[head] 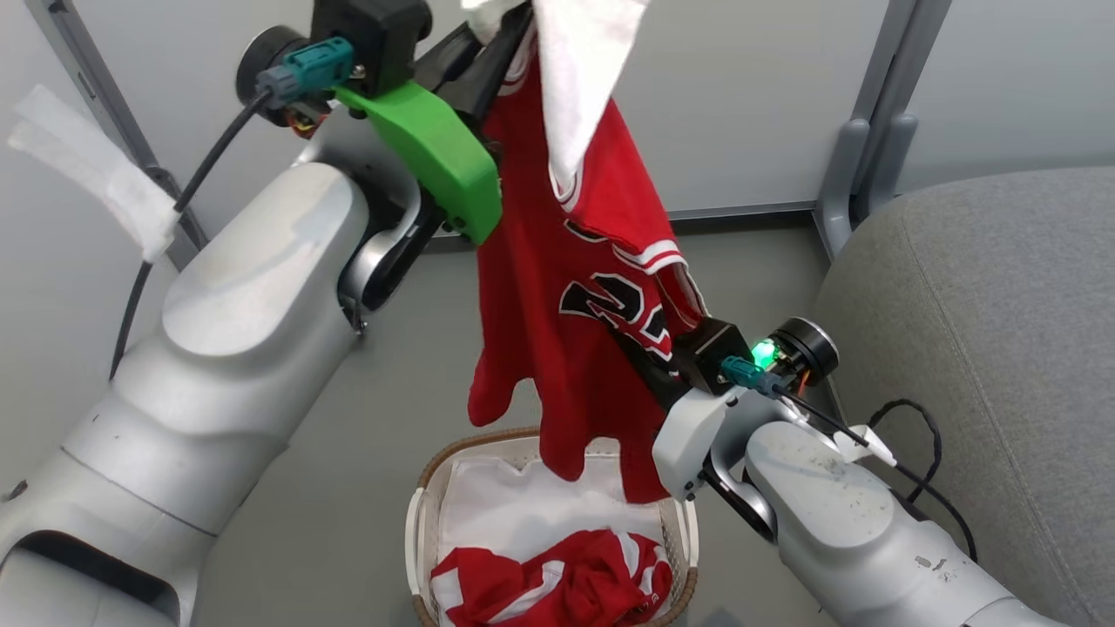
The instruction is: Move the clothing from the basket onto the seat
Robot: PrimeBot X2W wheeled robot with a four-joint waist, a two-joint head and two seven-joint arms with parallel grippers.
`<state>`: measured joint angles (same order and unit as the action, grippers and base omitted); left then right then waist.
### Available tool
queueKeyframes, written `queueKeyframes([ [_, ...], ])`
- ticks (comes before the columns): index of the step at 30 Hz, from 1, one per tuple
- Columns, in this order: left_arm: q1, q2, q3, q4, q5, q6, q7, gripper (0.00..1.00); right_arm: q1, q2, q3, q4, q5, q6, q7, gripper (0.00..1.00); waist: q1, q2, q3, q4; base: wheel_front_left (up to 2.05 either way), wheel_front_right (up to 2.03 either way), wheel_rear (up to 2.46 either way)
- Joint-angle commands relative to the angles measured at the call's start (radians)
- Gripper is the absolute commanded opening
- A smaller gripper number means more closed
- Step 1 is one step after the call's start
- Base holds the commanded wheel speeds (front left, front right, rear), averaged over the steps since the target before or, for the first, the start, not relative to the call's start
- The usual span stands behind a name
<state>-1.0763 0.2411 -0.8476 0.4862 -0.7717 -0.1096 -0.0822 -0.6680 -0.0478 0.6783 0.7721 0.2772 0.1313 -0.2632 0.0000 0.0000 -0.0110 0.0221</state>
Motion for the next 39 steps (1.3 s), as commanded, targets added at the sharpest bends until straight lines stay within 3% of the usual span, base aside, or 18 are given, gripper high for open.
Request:
queueKeyframes([
  [1, 0.023, 0.014, 0.005, 0.020, -0.007, 0.006, -0.008, 0.00, 0.021, -0.005, -0.007, -0.015, -0.008, -0.001, -0.002, 0.00, 0.0000, 0.0000, 0.000, -0.013, 0.00, 0.00, 0.00],
  [7, 0.072, 0.037, 0.018, 0.100, -0.026, 0.008, -0.037, 0.00, 0.063, -0.005, -0.059, -0.087, -0.026, -0.001, -0.002, 0.00, 0.0000, 0.0000, -0.002, -0.047, 0.00, 0.00, 0.00],
  [9, 0.093, 0.039, 0.016, 0.118, -0.030, 0.004, -0.061, 0.50, 0.073, -0.004, -0.081, -0.110, -0.031, -0.001, -0.002, 0.00, 0.0000, 0.0000, -0.003, -0.058, 0.00, 0.00, 0.00],
  [10, 0.107, 0.039, 0.014, 0.125, -0.032, 0.002, -0.073, 1.00, 0.078, -0.004, -0.097, -0.121, -0.038, -0.001, -0.003, 0.00, 0.0000, 0.0000, -0.003, -0.064, 0.00, 0.00, 0.00],
  [20, 0.229, 0.042, -0.031, 0.133, -0.020, -0.012, -0.152, 1.00, 0.082, -0.026, -0.256, -0.201, -0.077, -0.001, -0.002, 0.00, 0.0000, 0.0000, 0.000, -0.116, 0.00, 0.00, 0.00],
  [28, 0.338, 0.033, -0.059, 0.067, -0.003, -0.010, -0.174, 1.00, 0.078, -0.091, -0.352, -0.218, -0.109, -0.001, -0.003, 0.00, 0.0000, 0.0000, 0.015, -0.176, 0.00, 0.00, 0.00],
  [39, 0.426, 0.011, -0.088, 0.017, 0.034, 0.002, -0.184, 1.00, 0.094, -0.193, -0.458, -0.274, -0.133, -0.001, -0.002, 0.00, 0.0000, 0.0000, 0.074, -0.329, 0.00, 0.00, 0.00],
])
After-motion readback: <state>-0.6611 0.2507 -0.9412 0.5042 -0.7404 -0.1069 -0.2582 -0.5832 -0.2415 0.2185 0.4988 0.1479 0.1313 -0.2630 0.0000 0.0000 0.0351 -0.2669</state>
